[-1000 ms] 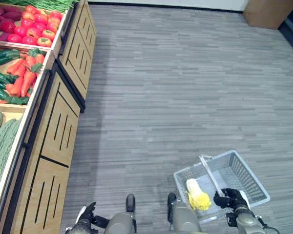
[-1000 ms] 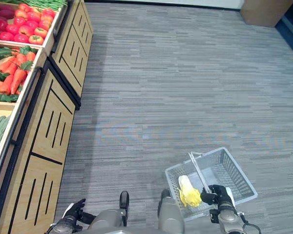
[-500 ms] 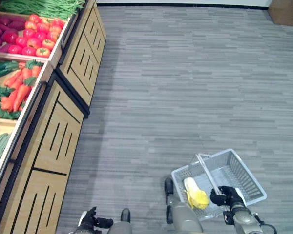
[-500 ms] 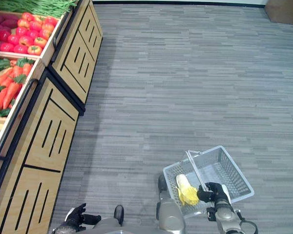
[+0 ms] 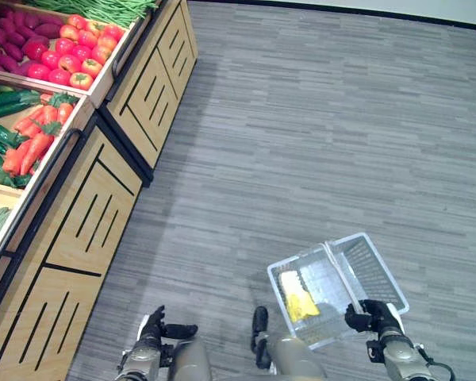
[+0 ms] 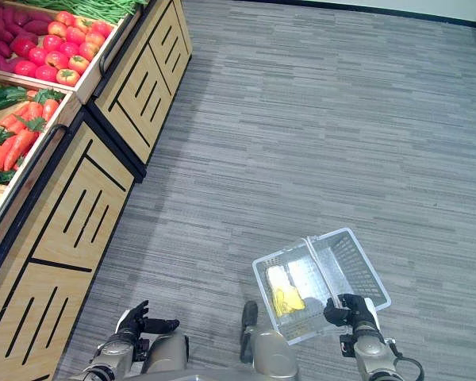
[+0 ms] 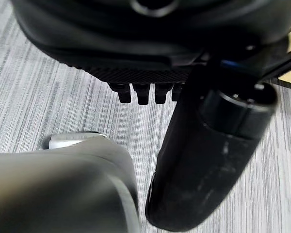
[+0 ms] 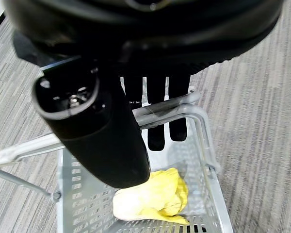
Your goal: Get the vegetables into the basket
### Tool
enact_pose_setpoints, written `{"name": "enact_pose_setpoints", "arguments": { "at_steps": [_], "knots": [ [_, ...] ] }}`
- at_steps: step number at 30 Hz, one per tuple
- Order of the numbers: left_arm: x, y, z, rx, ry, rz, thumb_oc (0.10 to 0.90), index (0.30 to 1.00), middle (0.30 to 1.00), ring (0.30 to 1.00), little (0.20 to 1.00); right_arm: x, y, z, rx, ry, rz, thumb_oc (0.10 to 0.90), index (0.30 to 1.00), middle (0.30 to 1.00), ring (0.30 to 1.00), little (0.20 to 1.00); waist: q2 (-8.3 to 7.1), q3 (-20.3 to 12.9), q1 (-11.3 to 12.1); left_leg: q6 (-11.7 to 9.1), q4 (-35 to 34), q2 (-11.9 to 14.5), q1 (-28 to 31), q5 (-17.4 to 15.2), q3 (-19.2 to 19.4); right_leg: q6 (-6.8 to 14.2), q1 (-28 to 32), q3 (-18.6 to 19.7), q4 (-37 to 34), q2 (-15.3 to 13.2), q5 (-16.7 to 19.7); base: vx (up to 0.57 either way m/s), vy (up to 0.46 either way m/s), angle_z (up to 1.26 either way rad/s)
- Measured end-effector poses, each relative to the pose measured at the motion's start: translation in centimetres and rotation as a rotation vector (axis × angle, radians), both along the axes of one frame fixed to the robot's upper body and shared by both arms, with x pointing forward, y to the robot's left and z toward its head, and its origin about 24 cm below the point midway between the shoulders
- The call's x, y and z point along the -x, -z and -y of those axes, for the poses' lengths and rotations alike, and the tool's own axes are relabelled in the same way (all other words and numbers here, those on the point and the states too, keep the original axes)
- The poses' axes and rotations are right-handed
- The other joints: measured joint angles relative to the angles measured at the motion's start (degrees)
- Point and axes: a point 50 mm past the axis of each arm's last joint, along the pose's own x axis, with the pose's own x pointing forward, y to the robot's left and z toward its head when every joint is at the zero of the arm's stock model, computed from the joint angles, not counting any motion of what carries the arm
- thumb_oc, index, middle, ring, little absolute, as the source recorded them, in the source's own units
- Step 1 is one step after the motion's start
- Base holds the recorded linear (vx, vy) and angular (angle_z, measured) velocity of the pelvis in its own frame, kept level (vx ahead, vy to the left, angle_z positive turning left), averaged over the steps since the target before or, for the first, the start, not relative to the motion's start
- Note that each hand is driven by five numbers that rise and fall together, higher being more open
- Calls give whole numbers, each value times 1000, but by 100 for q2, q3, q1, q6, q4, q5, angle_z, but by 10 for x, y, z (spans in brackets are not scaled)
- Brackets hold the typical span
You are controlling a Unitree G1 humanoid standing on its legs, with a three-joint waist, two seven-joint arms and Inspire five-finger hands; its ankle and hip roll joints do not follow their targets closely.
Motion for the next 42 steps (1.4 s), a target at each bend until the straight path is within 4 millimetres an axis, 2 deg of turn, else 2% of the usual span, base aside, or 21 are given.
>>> {"name": "enact_pose_setpoints", "arguments": {
  "at_steps": [3, 6, 8, 10, 11, 13, 15, 18, 23, 24, 26, 28, 29, 30, 33, 34, 36, 37, 38, 39, 42],
  "knots": [
    [1, -1, 0, -1, -8, 24, 900, 1000, 1000, 1000, 1000, -18, -4, -6, -2, -10, 41, 400, 300, 300, 300, 300, 163, 25, 247, 59, -2308, 110, -55, 380, -12, 191, 195, 230, -448, 374, 172, 357, 130, -60],
    [-4, -3, 1, -10, 3, 33, 900, 1000, 1000, 1000, 1000, -17, -2, -8, -3, -11, 31, 400, 300, 300, 300, 300, 296, 91, 237, -21, -2623, 350, -137, 668, 146, 149, 596, 346, -755, 636, 87, 432, 182, -56],
    [-2, -2, -1, -19, -1, 24, 900, 1000, 1000, 1000, 1000, -3, 3, -5, -1, 4, -9, 400, 300, 300, 300, 300, 287, 98, 244, 166, -2275, 393, -80, 866, 229, 143, 876, 512, -809, 637, 71, 377, 217, -48],
    [2, 0, 0, -25, 18, 7, 900, 1000, 1000, 1000, 1000, 18, 8, 1, 7, 39, -52, 400, 300, 300, 300, 300, 226, 67, 185, 236, -2016, 246, 66, 938, 405, 288, 1083, 571, -791, 494, -128, 355, 291, -15],
    [4, 1, 0, -32, 32, -4, 900, 1000, 1000, 1000, 1000, 28, 10, 4, 12, 56, -77, 400, 300, 300, 300, 300, 289, -15, 192, 314, -2020, 192, 133, 988, 443, 334, 1082, 617, -660, 421, -226, 244, 246, -22],
    [4, 0, -5, -54, 40, -17, 900, 1000, 1000, 1000, 1000, 38, 15, 3, 9, 71, -118, 400, 300, 300, 300, 300, 173, -49, 150, 637, -2235, -15, 367, 1124, 649, 553, 973, 791, -319, 159, -462, 206, 237, -24],
    [1, -2, -11, -79, 63, -16, 900, 1000, 1000, 1000, 1000, 34, 15, -1, -2, 57, -110, 400, 300, 300, 300, 300, 122, -66, 131, 802, -2239, -153, 416, 1012, 727, 610, 731, 908, 167, 5, -428, 127, 156, -7],
    [-9, -13, -29, -152, 106, 8, 900, 1000, 1000, 1000, 1000, 14, 11, -9, -8, 13, -61, 400, 300, 300, 300, 300, -110, -133, 229, 1132, -1907, -453, 487, 519, 800, 950, 74, 1013, 1841, -457, -565, 148, 166, -5],
    [-12, -16, -35, -175, 97, 16, 900, 1000, 1000, 1000, 1000, -8, 5, -15, 3, -33, -25, 400, 300, 300, 300, 300, -205, -149, 358, 1389, -1865, -691, 724, 169, 715, 1033, -371, 935, 3066, -704, -337, 202, 127, 11],
    [-3, -12, -37, -179, 86, -13, 900, 1000, 1000, 1000, 1000, -13, 3, -18, -7, -49, 6, 400, 300, 300, 300, 300, -192, -146, 355, 1415, -2076, -717, 934, 205, 655, 1054, -651, 1071, 3284, -703, -703, 293, 32, 17],
    [0, -11, -38, -182, 85, -27, 900, 1000, 1000, 1000, 1000, -16, 2, -23, -16, -64, 28, 400, 300, 300, 300, 300, -253, -171, 326, 1474, -2053, -796, 963, 94, 492, 1107, -901, 991, 2674, -722, -695, 308, -14, 30],
    [10, -6, -39, -179, 69, -63, 900, 1000, 1000, 1000, 1000, -23, 0, -28, -25, -81, 52, 400, 300, 300, 300, 300, -203, -146, 188, 1362, -2047, -762, 964, 208, 369, 1083, -875, 838, 1520, -735, -475, 374, -94, 48],
    [12, -5, -37, -174, 70, -68, 900, 1000, 1000, 1000, 1000, -23, 0, -29, -27, -84, 53, 400, 300, 300, 300, 300, -219, -154, 181, 1422, -2072, -775, 1004, 131, 325, 1121, -956, 847, 1316, -755, -368, 520, -142, 48],
    [16, -2, -34, -165, 62, -86, 900, 1000, 1000, 1000, 1000, -27, 1, -33, -35, -89, 58, 400, 300, 300, 300, 300, -216, -146, 143, 1391, -2085, -752, 1059, 51, 180, 1199, -893, 956, 285, -684, -72, 259, -72, 40],
    [25, 3, -29, -143, 52, -118, 900, 1000, 1000, 1000, 1000, -29, 1, -37, -47, -91, 68, 400, 300, 300, 300, 300, -258, -81, 31, 1215, -2117, -742, 1292, -48, -112, 1142, -859, 1140, -913, -686, 821, 444, -142, 58],
    [31, 6, -27, -133, 39, -138, 900, 1000, 1000, 1000, 1000, -30, 1, -39, -53, -92, 70, 400, 300, 300, 300, 300, -262, -48, -23, 1045, -2067, -708, 1393, -177, -246, 1194, -838, 1301, -1029, -673, 984, 331, -173, 56],
    [37, 7, -32, -137, 22, -151, 900, 1000, 1000, 1000, 1000, -24, 5, -43, -67, -88, 54, 400, 300, 300, 300, 300, -347, -54, -75, 848, -2097, -699, 1524, -286, -480, 1260, -696, 1287, -918, -726, 864, 246, -164, 81],
    [39, 7, -33, -137, 17, -153, 900, 1000, 1000, 1000, 1000, -16, 10, -44, -78, -82, 24, 400, 300, 300, 300, 300, -312, -35, -82, 688, -2229, -532, 1705, -355, -614, 1141, -686, 1191, -638, -608, 1065, 271, -219, 85],
    [42, 9, -29, -127, 12, -158, 900, 1000, 1000, 1000, 1000, -15, 10, -43, -76, -80, 18, 400, 300, 300, 300, 300, -162, -66, -106, 756, -2250, -321, 1749, -432, -602, 1094, -675, 1039, -549, -466, 1034, 360, -316, 64],
    [45, 11, -26, -108, -13, -160, 900, 1000, 1000, 1000, 1000, -19, 9, -41, -70, -81, 17, 400, 300, 300, 300, 300, -63, -75, -74, 626, -1990, -115, 1768, -422, -568, 888, -606, 903, -509, -266, 929, 278, -279, 24],
    [51, 13, -25, -90, -52, -166, 900, 1000, 1000, 1000, 1000, -21, 5, -32, -44, -88, 13, 400, 300, 300, 300, 300, -3, -86, -96, 320, -1715, 153, 1889, -193, -501, 525, -318, 642, -499, -1, 802, 249, -296, 25]
  ]
}}
